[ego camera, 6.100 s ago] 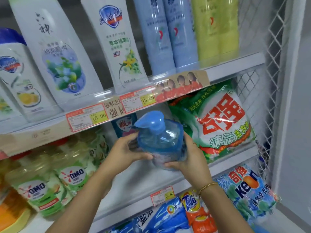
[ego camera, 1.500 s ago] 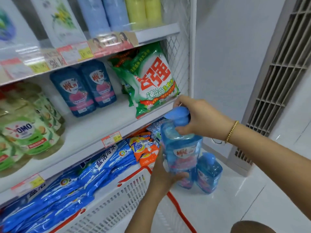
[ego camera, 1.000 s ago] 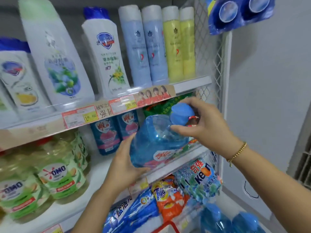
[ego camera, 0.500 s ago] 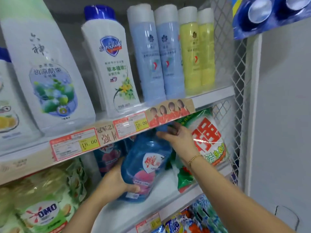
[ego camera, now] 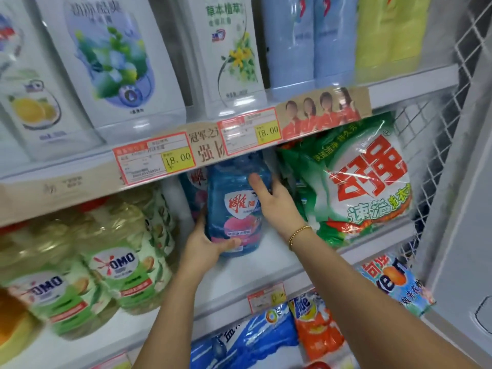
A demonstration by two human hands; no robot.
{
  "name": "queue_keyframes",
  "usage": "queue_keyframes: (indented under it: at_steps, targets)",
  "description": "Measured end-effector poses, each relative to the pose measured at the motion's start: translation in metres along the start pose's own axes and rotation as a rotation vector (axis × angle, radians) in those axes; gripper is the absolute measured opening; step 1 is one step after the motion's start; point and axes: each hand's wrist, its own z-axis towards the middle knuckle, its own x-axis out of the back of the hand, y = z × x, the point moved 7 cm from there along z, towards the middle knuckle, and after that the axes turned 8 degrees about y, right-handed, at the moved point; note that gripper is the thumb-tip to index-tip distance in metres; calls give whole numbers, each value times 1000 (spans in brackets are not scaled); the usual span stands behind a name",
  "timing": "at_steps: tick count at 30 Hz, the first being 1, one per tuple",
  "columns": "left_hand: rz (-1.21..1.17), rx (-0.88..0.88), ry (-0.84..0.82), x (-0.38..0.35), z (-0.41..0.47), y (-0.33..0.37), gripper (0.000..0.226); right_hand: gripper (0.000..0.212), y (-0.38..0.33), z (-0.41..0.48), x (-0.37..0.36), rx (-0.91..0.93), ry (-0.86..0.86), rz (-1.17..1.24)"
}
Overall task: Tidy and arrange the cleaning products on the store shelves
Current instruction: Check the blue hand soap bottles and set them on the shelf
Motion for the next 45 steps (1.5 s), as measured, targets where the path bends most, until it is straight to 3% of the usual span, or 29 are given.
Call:
queue_keyframes:
  at_steps: [6,13,18,23,28,31,34,36,38,42,45]
  targets:
    - [75,-17,-9,10,-1,5,67,48,-2,13,4,44,-84,-58]
    - [255,41,-237,8,30,8,78,83,-7,21,9,88,-257,-50]
    - [214,6,-506,-27,21,21,72,83,-17,7,42,194,-112,-119]
    - [190,-34,-522,-48,19,39,69,80,-19,-1,70,108,-32,-60]
    - [258,-100,-590,-54,15,47,86,79,-17,-18,90,21,-83,-35]
    - [272,-124,-629,-65,18,57,73,77,0,-21,107,-76,-2,97]
    - [262,-71,-643,-71,24,67,38,66,21,-15,110,-211,68,206]
    - [262,-37,-634,-71,28,67,28,55,31,-14,107,-295,86,235]
    - [254,-21,-605,-64,30,63,39,47,30,-8,100,-306,90,235]
    - [189,77,-456,-41,34,34,71,49,18,18,70,-304,62,85]
    - [150,113,-333,-25,20,18,60,44,4,36,36,-242,-5,-23]
